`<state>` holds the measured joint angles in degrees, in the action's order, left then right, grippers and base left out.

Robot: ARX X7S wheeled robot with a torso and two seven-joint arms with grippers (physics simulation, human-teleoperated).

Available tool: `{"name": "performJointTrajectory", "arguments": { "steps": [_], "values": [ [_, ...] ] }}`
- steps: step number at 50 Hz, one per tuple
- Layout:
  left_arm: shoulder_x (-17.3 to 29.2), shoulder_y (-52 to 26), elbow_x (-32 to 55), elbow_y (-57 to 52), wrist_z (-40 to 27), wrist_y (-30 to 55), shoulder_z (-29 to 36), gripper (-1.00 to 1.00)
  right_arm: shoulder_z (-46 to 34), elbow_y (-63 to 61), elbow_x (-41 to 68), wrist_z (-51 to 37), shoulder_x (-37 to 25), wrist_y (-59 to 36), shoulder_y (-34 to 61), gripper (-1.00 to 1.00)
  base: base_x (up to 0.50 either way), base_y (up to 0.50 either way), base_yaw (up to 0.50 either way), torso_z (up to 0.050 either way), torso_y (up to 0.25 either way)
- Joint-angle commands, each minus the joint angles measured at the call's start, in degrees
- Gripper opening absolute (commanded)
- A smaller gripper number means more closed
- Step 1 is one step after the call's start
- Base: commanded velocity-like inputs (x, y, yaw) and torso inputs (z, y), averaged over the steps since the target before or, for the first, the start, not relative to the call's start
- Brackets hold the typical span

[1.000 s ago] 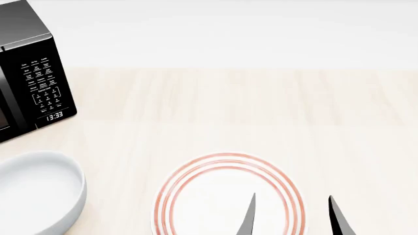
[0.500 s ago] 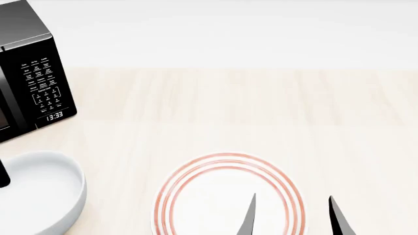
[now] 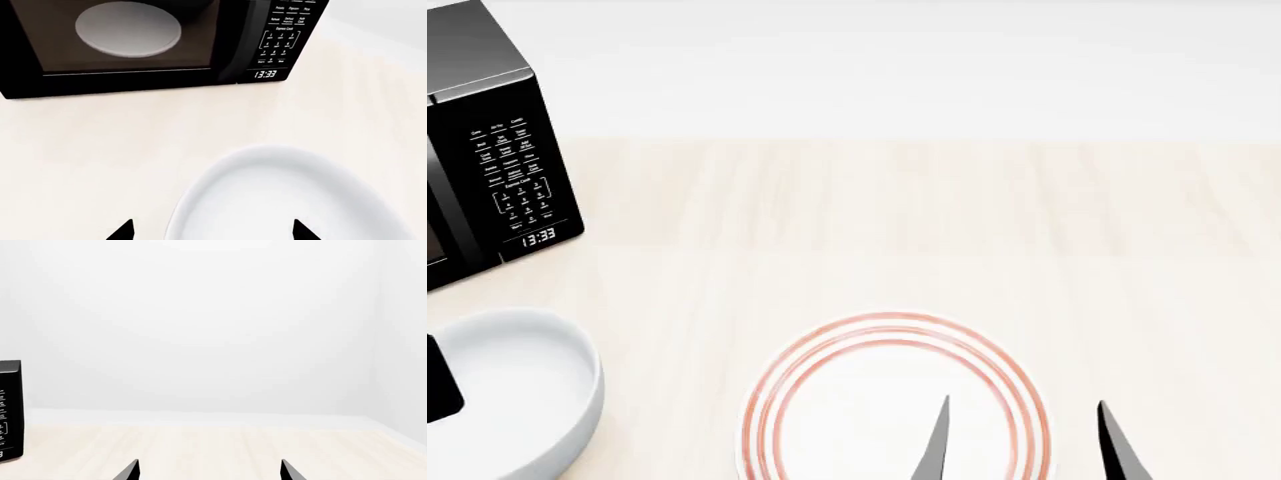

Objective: Pick up the white bowl and put it on the plate.

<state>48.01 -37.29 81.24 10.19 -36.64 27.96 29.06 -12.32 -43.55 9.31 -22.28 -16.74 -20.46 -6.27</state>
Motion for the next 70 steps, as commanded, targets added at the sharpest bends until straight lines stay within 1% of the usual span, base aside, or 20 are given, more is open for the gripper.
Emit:
{"name": "performJointTrajectory", "arguments": {
  "steps": [1,19,30,44,58,70],
  "values": [
    [-0.7,1.3,-0.7,1.4,0.5,-0.8,0.4,1.00,-0.4,0.1,0.2,-0.3,-0.3,0.1,0.1,1.00,0.00,0.00,0.00,0.000,0.000],
    [-0.9,2.6,0.0,1.6,-0.4,-1.2,0.0,1.00,-0.8,0.6,0.5,-0.8,-0.7,0.5,0.1,1.00,0.00,0.00,0.00,0.000,0.000],
    [-2.5,1.0,-1.6,5.9,1.3,-1.2,0.8,1.00,-1.0,1.3,0.6,-1.0,-1.0,0.9,0.2,1.00,0.00,0.00,0.00,0.000,0.000],
    [-2.9,1.4,-1.7,6.3,1.2,-1.3,0.9,1.00,-1.3,0.9,0.8,-1.4,-1.3,0.8,0.3,1.00,0.00,0.00,0.00,0.000,0.000],
    [-4.8,0.4,-3.0,10.0,2.6,-1.9,1.7,1.00,-1.7,1.0,0.9,-1.8,-1.6,1.2,0.1,1.00,0.00,0.00,0.00,0.000,0.000],
    [-4.9,0.6,-3.5,10.8,3.0,-2.2,1.7,1.00,-1.9,1.4,1.2,-1.9,-1.9,1.4,0.4,1.00,0.00,0.00,0.00,0.000,0.000]
  ]
}}
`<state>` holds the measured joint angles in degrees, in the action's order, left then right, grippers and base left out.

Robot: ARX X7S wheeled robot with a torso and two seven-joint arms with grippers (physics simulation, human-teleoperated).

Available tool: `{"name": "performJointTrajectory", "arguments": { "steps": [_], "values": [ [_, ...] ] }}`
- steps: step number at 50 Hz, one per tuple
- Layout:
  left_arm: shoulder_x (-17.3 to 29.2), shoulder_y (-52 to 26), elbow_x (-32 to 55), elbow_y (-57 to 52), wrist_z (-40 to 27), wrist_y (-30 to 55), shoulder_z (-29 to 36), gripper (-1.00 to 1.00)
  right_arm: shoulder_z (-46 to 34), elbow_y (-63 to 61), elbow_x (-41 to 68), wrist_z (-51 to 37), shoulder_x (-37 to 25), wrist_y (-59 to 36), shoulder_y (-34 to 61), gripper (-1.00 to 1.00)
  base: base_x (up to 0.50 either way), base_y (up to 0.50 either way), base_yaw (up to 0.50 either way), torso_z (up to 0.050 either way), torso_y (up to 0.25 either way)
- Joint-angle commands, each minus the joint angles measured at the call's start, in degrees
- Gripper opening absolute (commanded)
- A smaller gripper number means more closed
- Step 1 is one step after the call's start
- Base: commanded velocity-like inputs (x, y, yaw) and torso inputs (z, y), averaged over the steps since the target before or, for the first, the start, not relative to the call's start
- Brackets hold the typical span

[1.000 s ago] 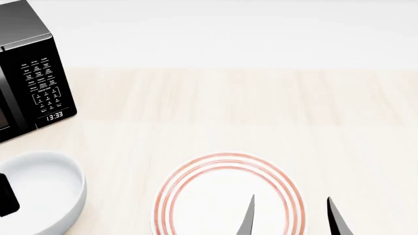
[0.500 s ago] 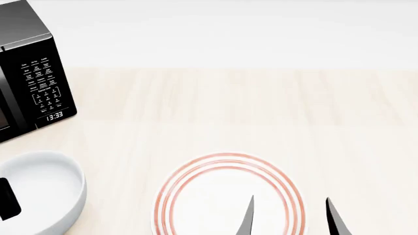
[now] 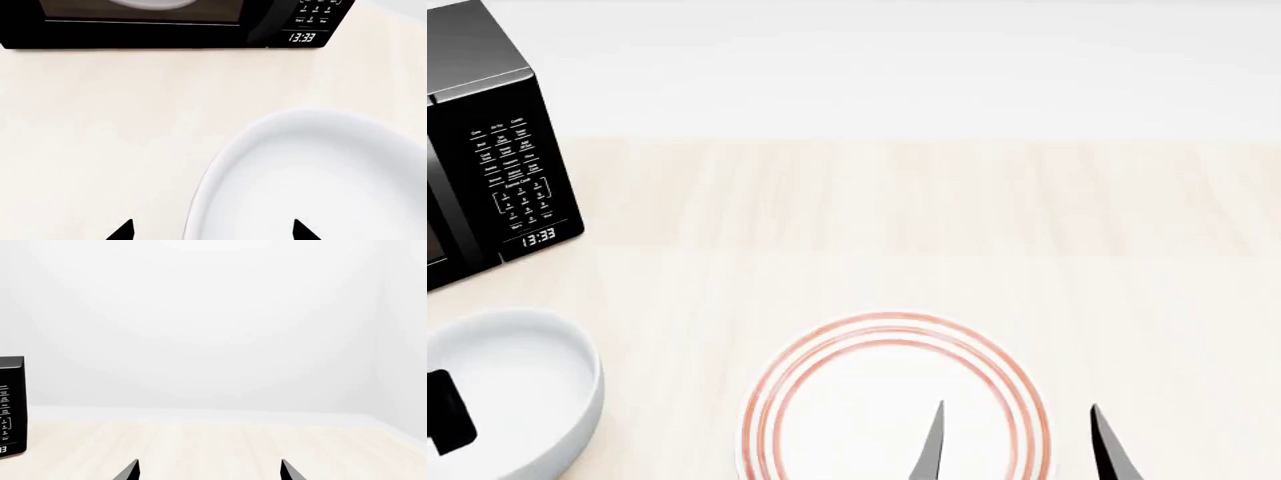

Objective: Pick up the white bowl and put it on the plate.

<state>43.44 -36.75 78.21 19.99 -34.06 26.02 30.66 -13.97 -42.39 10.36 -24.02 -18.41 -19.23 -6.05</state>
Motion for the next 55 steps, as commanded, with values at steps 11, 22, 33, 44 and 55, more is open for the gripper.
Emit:
{"name": "performJointTrajectory", "arguments": {
  "steps": [11,22,33,44,55],
  "values": [
    [-0.5,0.1,-0.7,1.8,0.6,-0.6,0.0,-1.00,-0.5,0.4,0.3,-0.3,-0.4,0.4,0.2,1.00,0.00,0.00,0.00,0.000,0.000],
    [0.1,1.2,-0.1,0.5,0.7,-1.2,-0.7,-1.00,-0.8,0.0,0.6,-0.6,-0.6,0.3,0.2,1.00,0.00,0.00,0.00,0.000,0.000],
    [0.2,3.0,1.0,-1.4,-1.5,-4.0,-3.0,-1.00,-0.8,0.3,0.9,-0.6,-0.9,0.6,0.5,1.00,0.00,0.00,0.00,0.000,0.000],
    [1.3,3.7,4.4,-5.2,-3.9,-4.8,-6.1,-1.00,-1.2,0.5,0.9,-0.9,-1.1,0.7,0.5,1.00,0.00,0.00,0.00,0.000,0.000],
    [2.1,4.1,7.3,-9.6,-6.3,-5.4,-8.5,-1.00,-1.3,0.5,1.2,-1.1,-1.3,0.8,0.5,1.00,0.00,0.00,0.00,0.000,0.001]
  ]
}}
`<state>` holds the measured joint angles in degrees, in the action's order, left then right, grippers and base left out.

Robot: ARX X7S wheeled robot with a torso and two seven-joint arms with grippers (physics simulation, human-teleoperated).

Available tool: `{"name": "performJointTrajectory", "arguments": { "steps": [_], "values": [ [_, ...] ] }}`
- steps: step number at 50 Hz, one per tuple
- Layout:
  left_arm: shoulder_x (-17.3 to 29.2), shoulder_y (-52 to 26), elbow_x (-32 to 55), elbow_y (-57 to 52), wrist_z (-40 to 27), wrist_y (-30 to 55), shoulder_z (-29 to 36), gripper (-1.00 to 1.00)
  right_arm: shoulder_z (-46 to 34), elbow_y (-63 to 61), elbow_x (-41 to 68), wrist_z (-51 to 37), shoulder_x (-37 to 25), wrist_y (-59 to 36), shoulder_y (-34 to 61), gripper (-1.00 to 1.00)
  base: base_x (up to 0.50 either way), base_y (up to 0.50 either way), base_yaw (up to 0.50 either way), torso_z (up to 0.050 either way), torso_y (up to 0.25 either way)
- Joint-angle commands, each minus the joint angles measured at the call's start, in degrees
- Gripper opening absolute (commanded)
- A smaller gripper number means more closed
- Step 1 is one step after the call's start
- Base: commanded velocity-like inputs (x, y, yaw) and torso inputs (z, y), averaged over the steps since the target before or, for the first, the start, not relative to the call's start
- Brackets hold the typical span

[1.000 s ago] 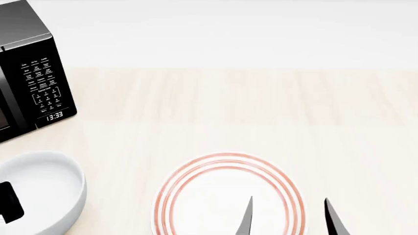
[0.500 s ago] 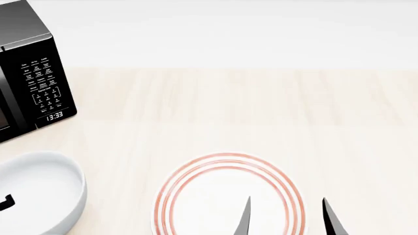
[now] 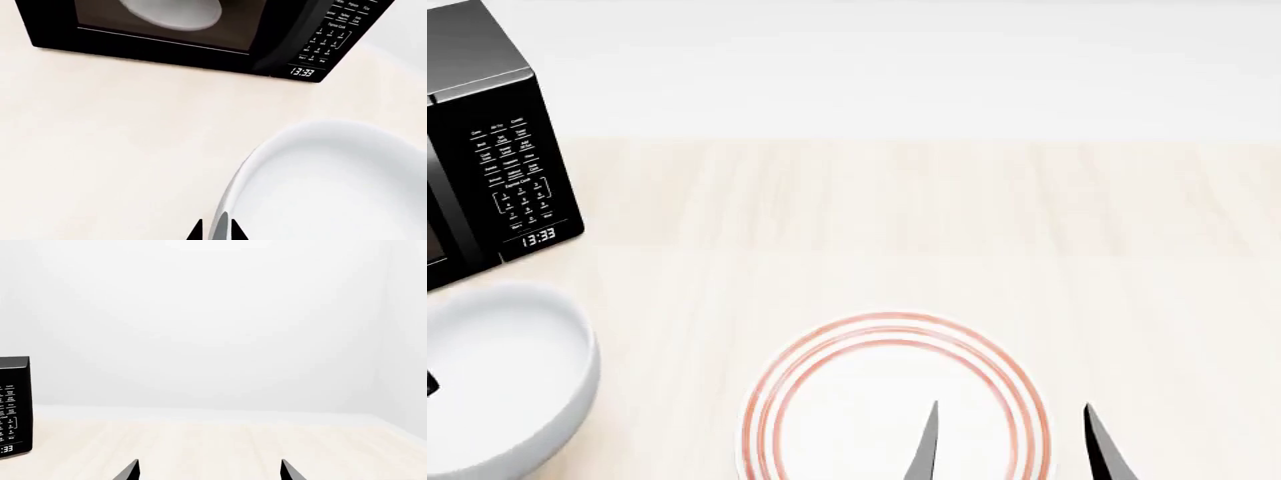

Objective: Pick up the white bowl and put it on the plate.

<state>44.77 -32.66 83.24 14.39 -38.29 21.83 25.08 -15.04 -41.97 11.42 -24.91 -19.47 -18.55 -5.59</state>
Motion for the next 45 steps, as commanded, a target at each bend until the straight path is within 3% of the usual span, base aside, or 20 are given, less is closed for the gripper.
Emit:
{"name": "performJointTrajectory", "arguments": {
  "steps": [1,13,45],
  "values": [
    [0.8,0.0,2.5,-4.3,-2.3,-1.2,-3.1,-1.00,-0.2,0.0,0.1,-0.3,-0.2,0.1,0.0,1.00,0.00,0.00,0.00,0.000,0.000],
    [-0.3,-3.1,1.2,-10.2,-4.7,2.2,-0.2,-1.00,-0.5,0.2,0.2,-0.5,-0.4,0.3,0.0,1.00,0.00,0.00,0.00,0.000,0.001],
    [-12.6,-15.5,-4.0,-6.1,-3.7,9.1,9.4,-1.00,-0.3,0.2,1.2,-1.0,-1.0,0.5,0.2,1.00,0.00,0.00,0.00,0.000,0.000]
  ]
}}
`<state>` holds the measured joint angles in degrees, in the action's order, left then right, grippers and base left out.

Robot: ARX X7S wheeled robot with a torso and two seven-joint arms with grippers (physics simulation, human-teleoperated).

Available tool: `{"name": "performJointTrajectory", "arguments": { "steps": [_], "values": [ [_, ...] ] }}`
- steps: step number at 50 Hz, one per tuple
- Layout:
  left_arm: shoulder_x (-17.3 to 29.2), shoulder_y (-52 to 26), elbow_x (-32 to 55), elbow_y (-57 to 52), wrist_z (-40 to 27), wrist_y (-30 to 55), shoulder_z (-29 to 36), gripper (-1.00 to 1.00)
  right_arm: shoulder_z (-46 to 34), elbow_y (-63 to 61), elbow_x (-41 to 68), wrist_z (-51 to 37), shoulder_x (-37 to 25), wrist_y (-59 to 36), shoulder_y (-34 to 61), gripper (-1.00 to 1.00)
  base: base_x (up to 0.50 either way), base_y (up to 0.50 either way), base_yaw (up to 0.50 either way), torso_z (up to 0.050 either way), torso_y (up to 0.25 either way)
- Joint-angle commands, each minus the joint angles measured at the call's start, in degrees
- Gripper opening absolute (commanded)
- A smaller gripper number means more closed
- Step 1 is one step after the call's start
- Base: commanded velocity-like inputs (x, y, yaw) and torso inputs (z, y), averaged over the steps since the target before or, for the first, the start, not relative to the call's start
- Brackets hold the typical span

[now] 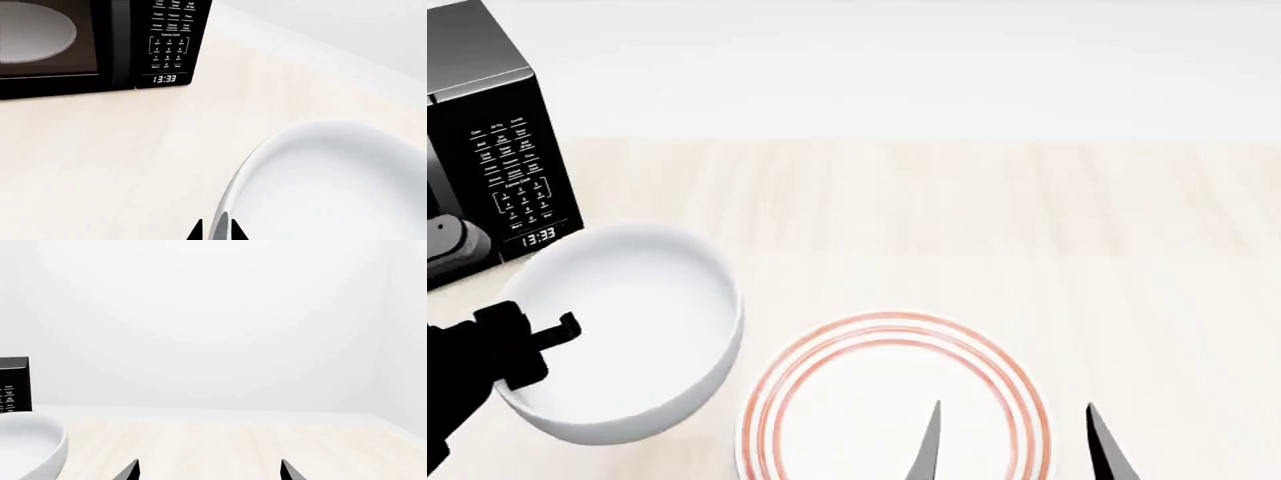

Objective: Pick up the white bowl and put it on the plate.

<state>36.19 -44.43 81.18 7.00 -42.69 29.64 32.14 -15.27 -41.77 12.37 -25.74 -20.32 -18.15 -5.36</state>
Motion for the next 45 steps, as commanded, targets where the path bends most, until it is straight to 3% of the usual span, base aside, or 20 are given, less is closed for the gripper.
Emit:
{"name": "performJointTrajectory", "arguments": {
  "steps": [1,11,45],
  "values": [
    [-4.5,-4.2,-2.1,1.5,0.8,1.6,2.6,-1.00,0.0,0.0,0.2,-0.2,-0.2,0.1,0.0,1.00,0.00,0.00,0.00,0.000,0.000],
    [-9.1,-6.8,-3.4,5.2,3.0,2.1,4.9,-1.00,-0.2,0.3,0.3,-0.3,-0.3,0.3,0.0,1.00,0.00,0.00,0.00,0.000,0.001],
    [-18.2,-12.5,-6.8,12.4,7.0,2.3,9.1,-1.00,-0.8,1.4,0.4,-0.6,-0.8,1.3,0.0,1.00,0.00,0.00,0.00,0.000,0.001]
  ]
}}
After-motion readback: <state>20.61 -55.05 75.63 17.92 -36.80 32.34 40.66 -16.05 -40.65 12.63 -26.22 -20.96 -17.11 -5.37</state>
